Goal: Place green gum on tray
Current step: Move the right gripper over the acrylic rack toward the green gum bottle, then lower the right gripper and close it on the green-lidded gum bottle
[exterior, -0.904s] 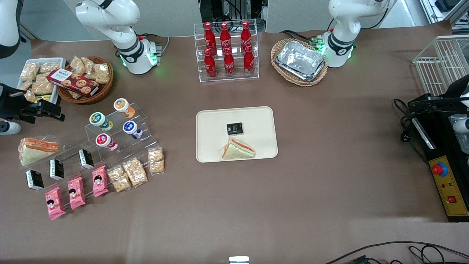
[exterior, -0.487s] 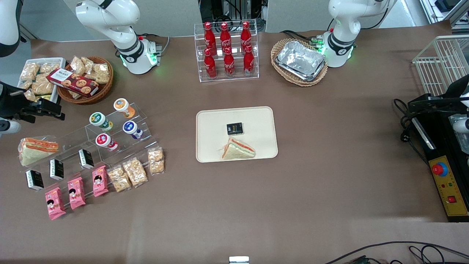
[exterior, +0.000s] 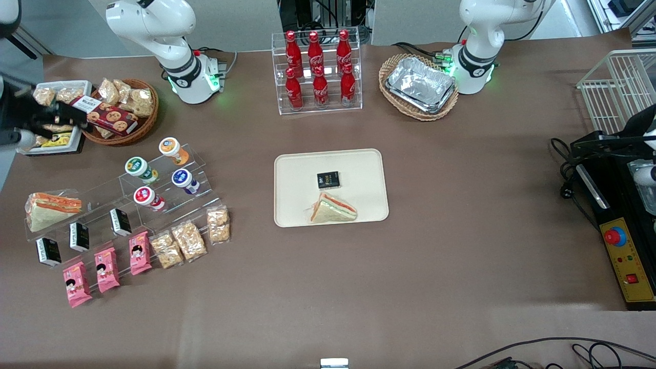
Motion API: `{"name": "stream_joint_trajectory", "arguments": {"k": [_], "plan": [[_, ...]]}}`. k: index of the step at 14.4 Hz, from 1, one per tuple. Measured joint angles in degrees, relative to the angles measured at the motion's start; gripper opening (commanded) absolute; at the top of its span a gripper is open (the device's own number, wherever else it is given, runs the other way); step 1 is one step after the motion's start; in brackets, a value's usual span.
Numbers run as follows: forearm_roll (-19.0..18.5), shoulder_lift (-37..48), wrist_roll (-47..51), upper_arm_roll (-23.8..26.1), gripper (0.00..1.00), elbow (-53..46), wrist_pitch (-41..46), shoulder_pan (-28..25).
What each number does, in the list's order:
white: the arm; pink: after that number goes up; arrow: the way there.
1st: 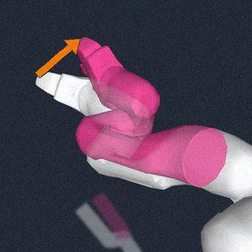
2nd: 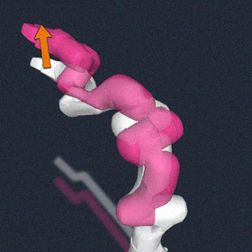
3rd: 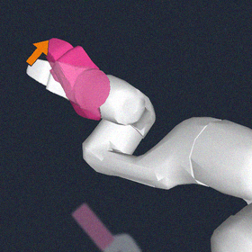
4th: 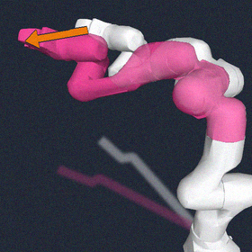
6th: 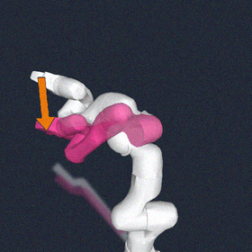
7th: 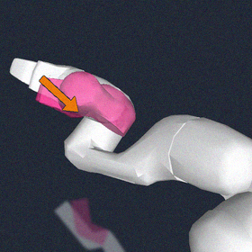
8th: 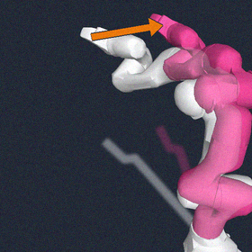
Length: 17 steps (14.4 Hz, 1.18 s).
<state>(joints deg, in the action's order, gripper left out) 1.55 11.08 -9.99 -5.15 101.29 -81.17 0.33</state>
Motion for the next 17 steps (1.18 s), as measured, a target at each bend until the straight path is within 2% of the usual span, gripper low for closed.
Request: {"name": "stream_joint_trajectory", "arguments": {"k": [3, 8, 11, 17], "plan": [[-0.05, 5.75, -0.02, -0.14, 1.00, 5.41, -0.09, 0.03], [-0.06, 6.19, -0.02, -0.14, 1.00, 10.98, -5.05, 0.03], [-0.11, 5.98, -0.02, -0.14, 1.00, 16.54, -11.23, 0.03], [-0.17, 5.67, -0.02, -0.08, 1.00, 32.18, -28.90, 0.02]]}}
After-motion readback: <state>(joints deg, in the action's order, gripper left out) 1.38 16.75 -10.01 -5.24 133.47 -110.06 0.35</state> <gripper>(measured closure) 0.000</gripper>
